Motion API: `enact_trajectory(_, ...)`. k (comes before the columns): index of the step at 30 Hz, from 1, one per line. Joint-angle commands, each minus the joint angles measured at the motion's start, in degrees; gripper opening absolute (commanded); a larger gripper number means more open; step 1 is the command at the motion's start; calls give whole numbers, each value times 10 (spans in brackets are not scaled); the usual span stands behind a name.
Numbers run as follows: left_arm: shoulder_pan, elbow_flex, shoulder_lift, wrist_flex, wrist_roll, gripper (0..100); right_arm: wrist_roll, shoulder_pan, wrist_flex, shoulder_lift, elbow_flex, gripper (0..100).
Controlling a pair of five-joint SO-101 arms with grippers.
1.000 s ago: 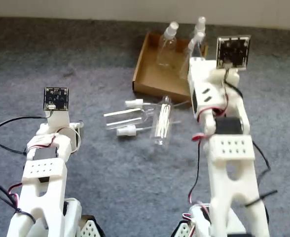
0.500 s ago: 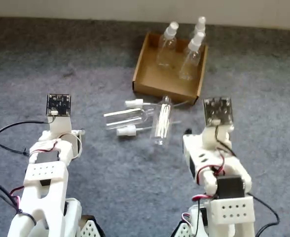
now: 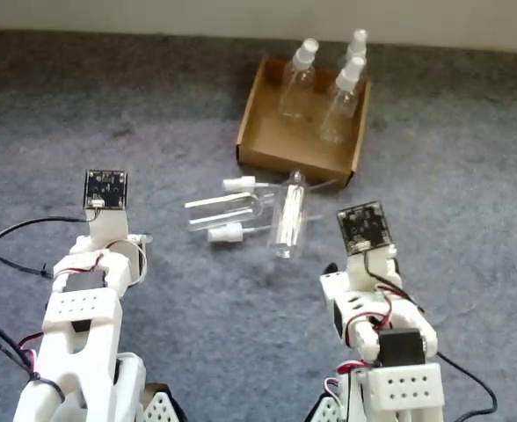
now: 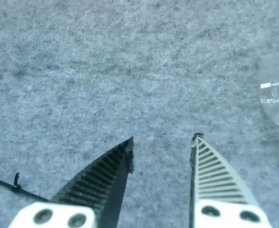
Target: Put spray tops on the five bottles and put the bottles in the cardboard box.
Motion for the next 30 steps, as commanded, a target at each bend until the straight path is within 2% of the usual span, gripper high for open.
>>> enact_trajectory(1,-7,-5,-3,-3,-4,189,70,6,4,44,-32,260)
enact_trajectory(9,-7,-4,-2,-3,-4,189,221,8,-25,62,-36,262)
enact_trajectory(13,-7,-4,-2,-3,-4,189,265,16,-44,111,-102,263)
enact_trajectory(15,-7,-4,-2,-3,-4,189,328,19,-36,171,-158,265)
enact_trajectory(18,-7,-4,-2,-3,-4,189,454,16,32,262,-240,313)
enact_trajectory(21,-7,-4,-2,-3,-4,189,501,7,62,334,-310,333)
enact_trajectory(25,-7,-4,-2,-3,-4,189,486,-7,62,429,-380,333)
enact_trajectory(27,-7,-4,-2,-3,-4,189,398,-25,62,480,-417,332)
enact_trajectory(30,-7,-4,-2,-3,-4,189,206,-52,62,541,-463,332)
